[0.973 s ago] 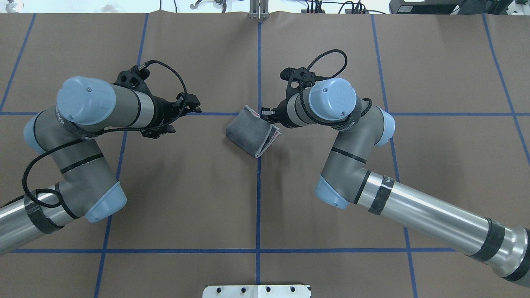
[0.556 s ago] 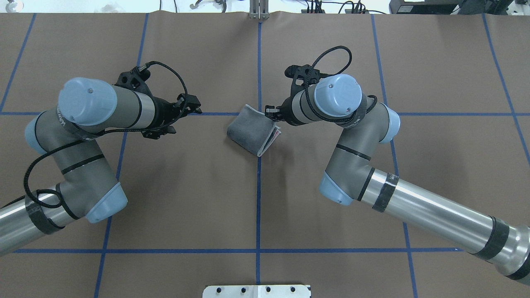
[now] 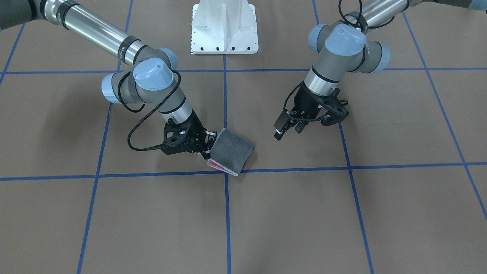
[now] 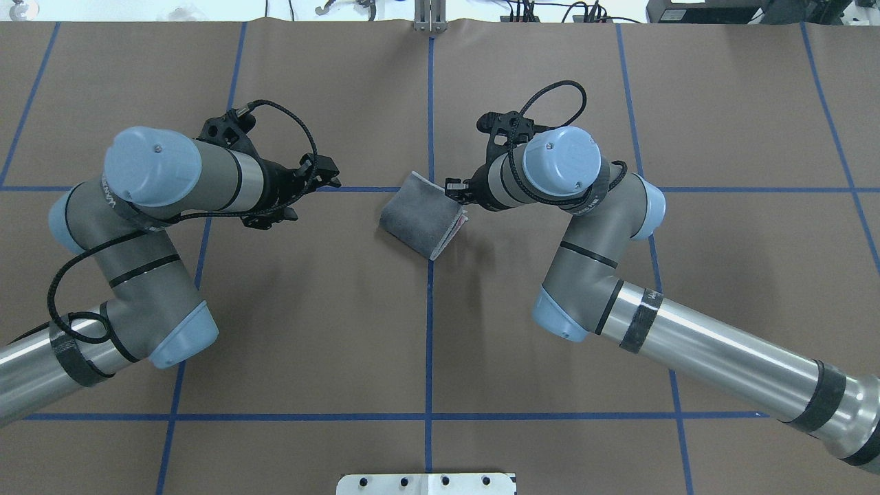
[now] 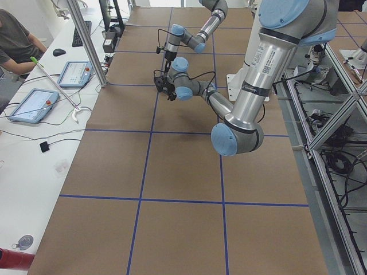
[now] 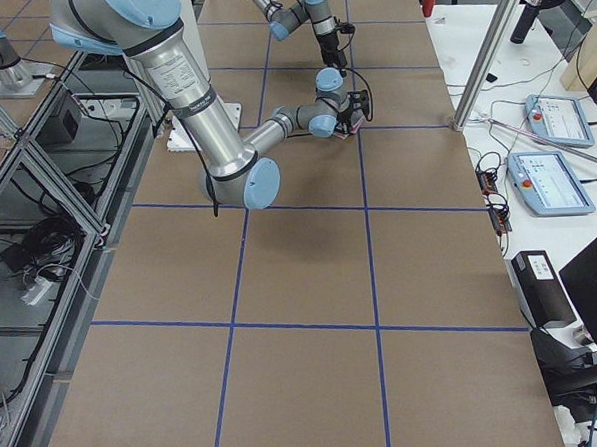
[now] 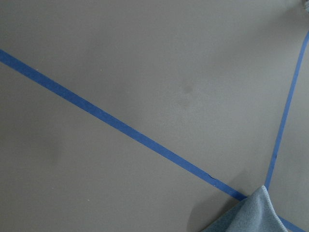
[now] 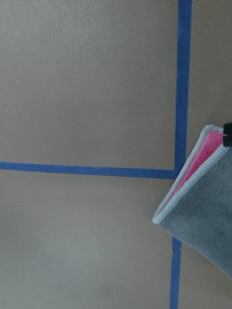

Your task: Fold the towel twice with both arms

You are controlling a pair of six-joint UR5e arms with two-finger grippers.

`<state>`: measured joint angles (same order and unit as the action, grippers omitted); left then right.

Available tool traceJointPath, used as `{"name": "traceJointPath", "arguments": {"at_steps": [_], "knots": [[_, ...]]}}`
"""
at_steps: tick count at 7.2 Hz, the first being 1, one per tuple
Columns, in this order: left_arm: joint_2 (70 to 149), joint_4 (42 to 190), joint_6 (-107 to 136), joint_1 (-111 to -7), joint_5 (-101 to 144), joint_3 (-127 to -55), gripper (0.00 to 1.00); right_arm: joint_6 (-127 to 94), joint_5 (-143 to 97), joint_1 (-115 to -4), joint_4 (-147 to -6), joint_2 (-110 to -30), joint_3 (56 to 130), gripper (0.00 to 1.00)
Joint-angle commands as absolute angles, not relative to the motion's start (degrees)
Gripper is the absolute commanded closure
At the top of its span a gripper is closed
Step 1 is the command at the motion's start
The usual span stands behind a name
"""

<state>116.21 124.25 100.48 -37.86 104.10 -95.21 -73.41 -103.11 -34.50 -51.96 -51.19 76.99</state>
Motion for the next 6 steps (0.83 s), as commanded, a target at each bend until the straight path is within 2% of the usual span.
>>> {"name": "traceJointPath", "arguments": {"at_steps": [1,2,4,6], "knots": [[119.3,124.3,102.3,-37.8,104.1,-92.9,0.01,-73.7,-103.1,-34.5,-51.9,-51.2,76.6,0.47],[119.4,124.5,102.5,-37.8,104.1,-92.6,0.01,-74.3,-103.1,-34.5,-51.9,-51.2,76.6,0.01],[122.3,124.5,105.9,-37.6,104.1,-91.9,0.01,-73.4,-107.6,-37.2,-51.5,-52.6,77.5,0.0],[124.8,125.3,110.8,-36.0,101.5,-91.8,0.01,-68.2,-116.3,-42.8,-51.4,-58.6,81.5,0.0]]}}
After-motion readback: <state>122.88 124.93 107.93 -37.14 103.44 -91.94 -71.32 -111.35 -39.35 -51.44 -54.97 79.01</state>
